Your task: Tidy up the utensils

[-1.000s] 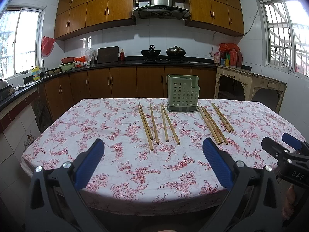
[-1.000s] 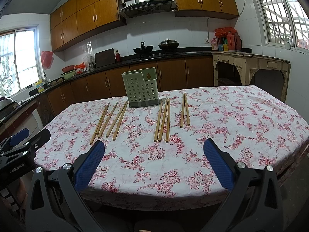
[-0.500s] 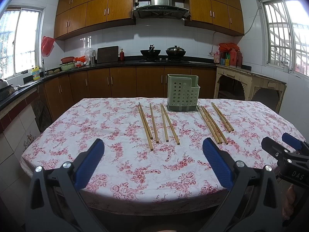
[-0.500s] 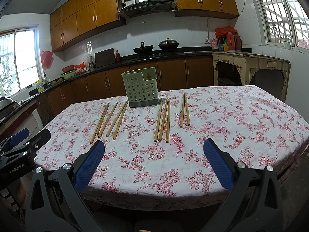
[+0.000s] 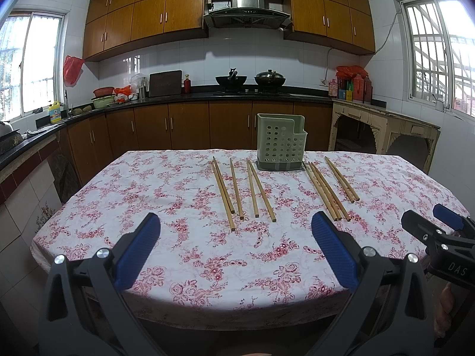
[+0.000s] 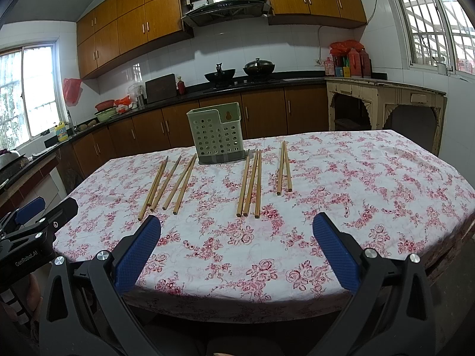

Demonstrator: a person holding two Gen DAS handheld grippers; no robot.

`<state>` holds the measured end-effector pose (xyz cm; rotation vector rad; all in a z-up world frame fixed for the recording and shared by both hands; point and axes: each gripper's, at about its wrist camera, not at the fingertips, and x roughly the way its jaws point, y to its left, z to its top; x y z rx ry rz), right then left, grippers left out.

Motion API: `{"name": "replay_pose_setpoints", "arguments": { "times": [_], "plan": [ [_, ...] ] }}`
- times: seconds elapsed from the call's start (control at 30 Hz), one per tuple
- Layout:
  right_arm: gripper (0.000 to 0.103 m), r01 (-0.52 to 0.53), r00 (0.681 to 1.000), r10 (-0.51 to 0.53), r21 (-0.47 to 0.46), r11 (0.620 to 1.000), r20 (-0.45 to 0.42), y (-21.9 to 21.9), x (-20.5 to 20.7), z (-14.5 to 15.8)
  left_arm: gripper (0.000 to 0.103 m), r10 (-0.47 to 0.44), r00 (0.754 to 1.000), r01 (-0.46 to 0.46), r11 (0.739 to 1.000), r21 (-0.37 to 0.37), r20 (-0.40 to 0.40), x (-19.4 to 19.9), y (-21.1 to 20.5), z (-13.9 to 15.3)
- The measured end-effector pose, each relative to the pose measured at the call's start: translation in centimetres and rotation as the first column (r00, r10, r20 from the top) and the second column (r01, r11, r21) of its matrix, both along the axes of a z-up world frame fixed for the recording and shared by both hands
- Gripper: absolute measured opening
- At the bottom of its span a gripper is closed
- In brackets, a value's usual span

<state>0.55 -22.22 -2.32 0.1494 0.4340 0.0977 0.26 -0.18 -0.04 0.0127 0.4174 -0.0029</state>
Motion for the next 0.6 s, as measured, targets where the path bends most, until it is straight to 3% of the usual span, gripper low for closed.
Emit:
{"name": "replay_pose_setpoints", "arguments": {
  "times": [0.6],
  "plan": [
    [0.101, 0.000, 1.000, 0.000, 0.001, 1.000, -0.001, 0.01, 0.01, 0.04, 0.099, 0.001, 1.000, -0.001, 1.000, 0.000, -0.001, 0.15, -0.10, -0.02]
  ]
}}
